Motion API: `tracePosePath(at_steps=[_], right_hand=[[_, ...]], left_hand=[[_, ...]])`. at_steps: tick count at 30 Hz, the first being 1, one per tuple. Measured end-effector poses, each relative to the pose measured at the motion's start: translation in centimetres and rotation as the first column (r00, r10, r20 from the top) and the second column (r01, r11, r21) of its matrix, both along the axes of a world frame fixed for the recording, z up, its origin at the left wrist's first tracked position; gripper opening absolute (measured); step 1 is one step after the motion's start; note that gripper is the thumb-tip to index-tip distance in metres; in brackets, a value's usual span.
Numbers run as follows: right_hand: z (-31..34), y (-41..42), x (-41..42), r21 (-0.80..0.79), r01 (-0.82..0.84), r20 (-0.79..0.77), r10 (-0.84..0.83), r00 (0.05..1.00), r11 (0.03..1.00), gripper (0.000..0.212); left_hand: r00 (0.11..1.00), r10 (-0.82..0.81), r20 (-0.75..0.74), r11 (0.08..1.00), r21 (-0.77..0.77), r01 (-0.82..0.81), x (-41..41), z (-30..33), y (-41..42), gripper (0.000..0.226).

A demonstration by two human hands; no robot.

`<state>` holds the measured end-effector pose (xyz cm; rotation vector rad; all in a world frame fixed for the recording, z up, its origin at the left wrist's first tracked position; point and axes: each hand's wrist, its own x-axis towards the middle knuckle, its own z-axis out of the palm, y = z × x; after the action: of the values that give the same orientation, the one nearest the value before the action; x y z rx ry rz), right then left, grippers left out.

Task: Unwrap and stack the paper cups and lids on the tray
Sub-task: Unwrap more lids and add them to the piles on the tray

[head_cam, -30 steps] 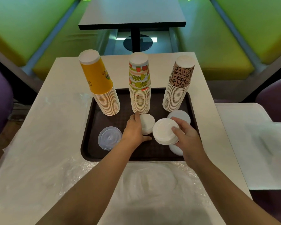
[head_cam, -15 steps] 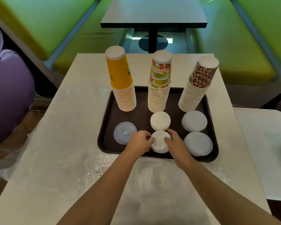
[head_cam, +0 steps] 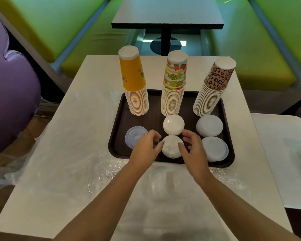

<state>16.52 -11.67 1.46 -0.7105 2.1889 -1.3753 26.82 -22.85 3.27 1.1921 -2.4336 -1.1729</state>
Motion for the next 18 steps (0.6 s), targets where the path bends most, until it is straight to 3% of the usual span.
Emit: tracePosePath(at_steps=[2, 6, 9, 11, 13, 18], right_hand=[[1.0, 1.3, 0.8, -0.06, -0.092, -0.048, 0.089, 0.995, 0.994, 0.029], [2.6, 3.3, 2.8, -0.101, -0.296, -0.055, 0.291, 0.955, 0.95, 0.029], [2.3, 4.4, 4.2, -0.039, -0.358, -0.033, 0.357, 0.933, 0.933, 0.023], [1.7, 5.0, 5.0, 0.041, -0.364, 0.01, 0.364, 0.931, 0.931, 0.021], [1.5, 5.5, 5.7, 0.136, -0.383, 0.052, 0.379, 0.924, 0.914, 0.029], [1.0, 5.8, 7.1, 0.266, -0.46, 0.099, 0.45, 0.887, 0.847, 0.071]], left_hand=[[0.996, -0.01, -0.093, 1.0, 0.006, 0.011, 1.5, 0.8, 1.0, 0.011], [0.977, -0.031, -0.212, 0.996, 0.07, 0.047, 4.7, 0.7, 3.1, 0.006], [0.977, 0.022, -0.214, 1.0, 0.027, -0.016, 6.5, -0.5, 4.1, 0.015], [0.97, 0.133, -0.206, 0.989, 0.085, -0.118, 7.4, -0.9, 4.5, 0.019], [0.965, 0.185, -0.184, 0.976, 0.144, -0.16, 8.1, -1.3, 4.9, 0.015], [0.977, 0.137, -0.163, 0.945, 0.318, -0.08, 9.0, -2.5, 6.2, 0.01]])
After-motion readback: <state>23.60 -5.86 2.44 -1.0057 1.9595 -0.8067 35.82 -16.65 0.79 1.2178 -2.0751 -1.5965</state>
